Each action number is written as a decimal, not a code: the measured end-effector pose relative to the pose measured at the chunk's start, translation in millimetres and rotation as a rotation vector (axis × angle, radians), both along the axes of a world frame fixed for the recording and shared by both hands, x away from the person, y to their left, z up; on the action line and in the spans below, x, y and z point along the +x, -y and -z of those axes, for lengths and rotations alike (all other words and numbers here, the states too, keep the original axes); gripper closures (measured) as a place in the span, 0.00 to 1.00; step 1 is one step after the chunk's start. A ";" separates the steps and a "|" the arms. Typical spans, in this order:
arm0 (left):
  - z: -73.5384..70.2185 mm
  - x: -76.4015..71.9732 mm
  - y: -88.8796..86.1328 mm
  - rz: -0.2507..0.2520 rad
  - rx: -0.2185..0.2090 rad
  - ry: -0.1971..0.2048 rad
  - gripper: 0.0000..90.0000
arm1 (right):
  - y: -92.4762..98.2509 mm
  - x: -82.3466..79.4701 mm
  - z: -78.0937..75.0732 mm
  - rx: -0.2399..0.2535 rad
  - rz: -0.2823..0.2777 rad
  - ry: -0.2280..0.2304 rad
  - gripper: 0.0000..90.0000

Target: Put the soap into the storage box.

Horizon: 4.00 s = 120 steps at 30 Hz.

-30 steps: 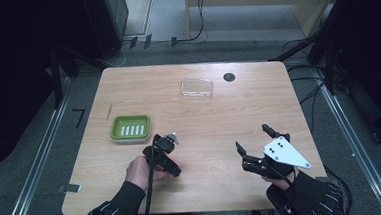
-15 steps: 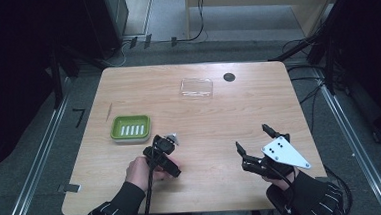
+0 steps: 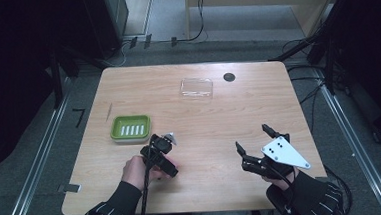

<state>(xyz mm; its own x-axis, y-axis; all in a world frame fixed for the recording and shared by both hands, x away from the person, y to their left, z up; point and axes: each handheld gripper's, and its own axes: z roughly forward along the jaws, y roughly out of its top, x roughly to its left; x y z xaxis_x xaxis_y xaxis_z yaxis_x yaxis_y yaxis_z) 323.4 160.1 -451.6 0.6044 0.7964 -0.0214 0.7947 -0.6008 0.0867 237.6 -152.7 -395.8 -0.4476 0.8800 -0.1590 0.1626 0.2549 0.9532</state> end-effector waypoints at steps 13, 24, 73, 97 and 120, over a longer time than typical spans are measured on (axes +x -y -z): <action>-10.2 4.1 -14.0 -0.007 -0.011 -0.016 0.15 | -0.6 0.2 0.1 -0.005 -0.001 0.000 0.15; -15.9 7.6 -25.7 -0.038 -0.015 -0.007 0.15 | -1.1 0.0 0.1 -0.006 0.000 -0.002 0.15; -34.2 21.1 -55.0 -0.088 -0.024 0.007 0.15 | -1.5 0.4 0.3 -0.012 -0.008 -0.001 0.15; -48.5 37.3 -72.1 -0.160 -0.035 0.062 0.15 | -1.9 0.0 0.2 -0.018 -0.009 -0.003 0.15; -55.7 60.2 -91.1 -0.256 -0.042 0.098 0.15 | -1.9 0.1 0.2 -0.016 -0.007 -0.002 0.15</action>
